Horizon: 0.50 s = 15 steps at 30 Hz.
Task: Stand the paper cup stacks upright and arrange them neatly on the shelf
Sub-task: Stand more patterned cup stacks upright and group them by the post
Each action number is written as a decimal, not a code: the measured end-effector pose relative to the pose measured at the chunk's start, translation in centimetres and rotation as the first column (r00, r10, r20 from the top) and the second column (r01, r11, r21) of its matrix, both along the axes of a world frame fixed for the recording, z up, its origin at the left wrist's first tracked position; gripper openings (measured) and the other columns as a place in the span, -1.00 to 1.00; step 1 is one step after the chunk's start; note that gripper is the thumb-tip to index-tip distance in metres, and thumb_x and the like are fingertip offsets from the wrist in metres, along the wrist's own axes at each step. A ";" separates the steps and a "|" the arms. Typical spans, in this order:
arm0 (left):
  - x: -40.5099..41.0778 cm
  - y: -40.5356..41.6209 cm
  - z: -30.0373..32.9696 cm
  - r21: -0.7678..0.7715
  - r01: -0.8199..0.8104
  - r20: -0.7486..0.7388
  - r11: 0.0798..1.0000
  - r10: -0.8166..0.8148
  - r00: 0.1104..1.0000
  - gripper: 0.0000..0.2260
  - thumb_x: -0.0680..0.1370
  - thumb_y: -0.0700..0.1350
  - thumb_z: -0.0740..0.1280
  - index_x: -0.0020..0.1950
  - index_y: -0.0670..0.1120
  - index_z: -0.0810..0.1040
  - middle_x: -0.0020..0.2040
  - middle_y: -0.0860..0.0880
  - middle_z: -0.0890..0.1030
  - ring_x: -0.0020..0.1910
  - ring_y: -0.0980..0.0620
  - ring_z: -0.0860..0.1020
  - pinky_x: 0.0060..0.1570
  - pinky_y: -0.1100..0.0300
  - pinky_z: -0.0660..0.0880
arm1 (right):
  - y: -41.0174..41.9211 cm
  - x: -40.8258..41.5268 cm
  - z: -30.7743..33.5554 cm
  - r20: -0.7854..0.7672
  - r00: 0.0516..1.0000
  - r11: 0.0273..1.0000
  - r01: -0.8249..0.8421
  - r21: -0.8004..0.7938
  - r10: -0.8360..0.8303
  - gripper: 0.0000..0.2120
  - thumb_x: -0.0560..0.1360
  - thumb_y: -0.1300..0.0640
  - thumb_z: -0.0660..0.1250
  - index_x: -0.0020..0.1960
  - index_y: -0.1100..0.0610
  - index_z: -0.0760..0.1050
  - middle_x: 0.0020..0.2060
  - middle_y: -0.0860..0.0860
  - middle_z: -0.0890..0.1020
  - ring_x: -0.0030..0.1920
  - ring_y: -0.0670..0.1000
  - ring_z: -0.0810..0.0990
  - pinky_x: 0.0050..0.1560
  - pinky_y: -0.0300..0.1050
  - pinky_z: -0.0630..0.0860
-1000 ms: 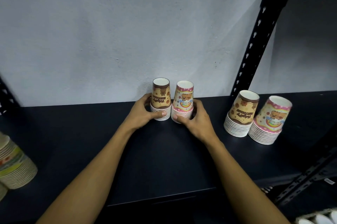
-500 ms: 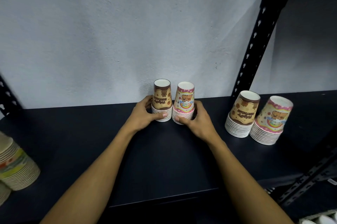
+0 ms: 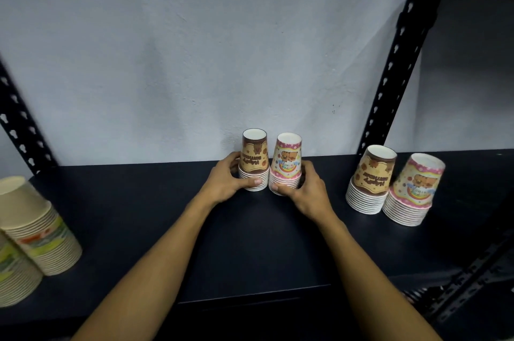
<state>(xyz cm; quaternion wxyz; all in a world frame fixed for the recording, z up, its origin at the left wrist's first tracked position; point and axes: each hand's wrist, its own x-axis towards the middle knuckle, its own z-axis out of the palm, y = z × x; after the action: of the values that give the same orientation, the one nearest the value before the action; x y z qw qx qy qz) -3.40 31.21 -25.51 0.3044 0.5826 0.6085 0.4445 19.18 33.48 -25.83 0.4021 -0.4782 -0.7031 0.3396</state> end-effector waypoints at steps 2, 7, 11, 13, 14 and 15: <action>0.3 -0.4 0.1 -0.002 -0.006 -0.010 1.000 0.006 1.000 -0.19 0.26 0.00 0.68 0.45 -0.03 0.43 0.33 0.00 0.60 0.26 0.08 0.58 0.28 0.18 0.49 | -0.4 0.1 0.1 0.011 1.000 1.000 0.011 0.012 -0.011 -0.29 0.31 -0.01 0.65 0.34 0.09 0.39 0.22 -0.01 0.63 0.11 -0.09 0.58 0.02 -0.35 0.46; 1.3 -1.6 0.4 0.010 -0.006 -0.039 1.000 0.007 0.999 -0.20 0.29 0.00 0.67 0.45 -0.04 0.42 0.32 0.02 0.60 0.22 0.12 0.58 0.25 0.22 0.48 | -1.3 0.7 -0.1 0.039 0.999 0.999 0.032 0.031 -0.033 -0.30 0.31 -0.04 0.65 0.32 0.09 0.40 0.22 0.03 0.63 0.19 0.01 0.61 0.16 -0.13 0.54; 2.3 -2.9 0.2 0.023 -0.019 -0.050 1.000 0.020 0.999 -0.23 0.29 0.03 0.67 0.43 -0.01 0.43 0.32 0.03 0.60 0.25 0.10 0.58 0.34 0.09 0.49 | -2.3 1.4 -0.4 0.070 0.995 0.997 0.061 0.046 -0.064 -0.34 0.29 -0.10 0.64 0.24 0.03 0.39 0.19 0.01 0.64 0.20 0.06 0.62 0.27 0.10 0.55; 2.9 -3.5 0.2 0.027 -0.015 -0.061 1.000 0.016 0.998 -0.23 0.29 0.04 0.66 0.43 -0.01 0.43 0.34 0.02 0.60 0.27 0.08 0.57 0.34 0.09 0.48 | -2.9 1.8 -0.6 0.096 0.991 0.994 0.084 0.063 -0.090 -0.34 0.27 -0.16 0.63 0.21 -0.02 0.36 0.19 0.00 0.64 0.20 0.07 0.61 0.29 0.19 0.51; 3.1 -3.8 0.3 0.030 -0.010 -0.069 1.000 0.012 0.998 -0.23 0.29 0.04 0.66 0.43 0.00 0.43 0.34 0.03 0.60 0.28 0.08 0.57 0.34 0.10 0.48 | -3.3 2.0 -0.6 0.114 0.988 0.993 0.096 0.072 -0.104 -0.34 0.27 -0.18 0.62 0.20 -0.02 0.35 0.19 0.01 0.63 0.20 0.09 0.61 0.30 0.22 0.49; 3.4 -4.0 0.3 0.028 -0.004 -0.076 1.000 0.006 0.997 -0.22 0.29 0.05 0.66 0.43 0.00 0.43 0.35 0.03 0.59 0.28 0.09 0.57 0.34 0.11 0.47 | -3.6 2.4 -0.6 0.130 0.985 0.991 0.107 0.082 -0.118 -0.33 0.28 -0.19 0.61 0.20 0.00 0.35 0.20 0.02 0.63 0.21 0.11 0.59 0.30 0.22 0.47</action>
<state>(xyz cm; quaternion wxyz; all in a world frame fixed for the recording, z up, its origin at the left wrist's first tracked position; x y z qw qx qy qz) 0.03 27.20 -25.23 0.2716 0.6018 0.6148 0.4314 21.55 29.84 -26.44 0.3900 -0.5235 -0.7126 0.2568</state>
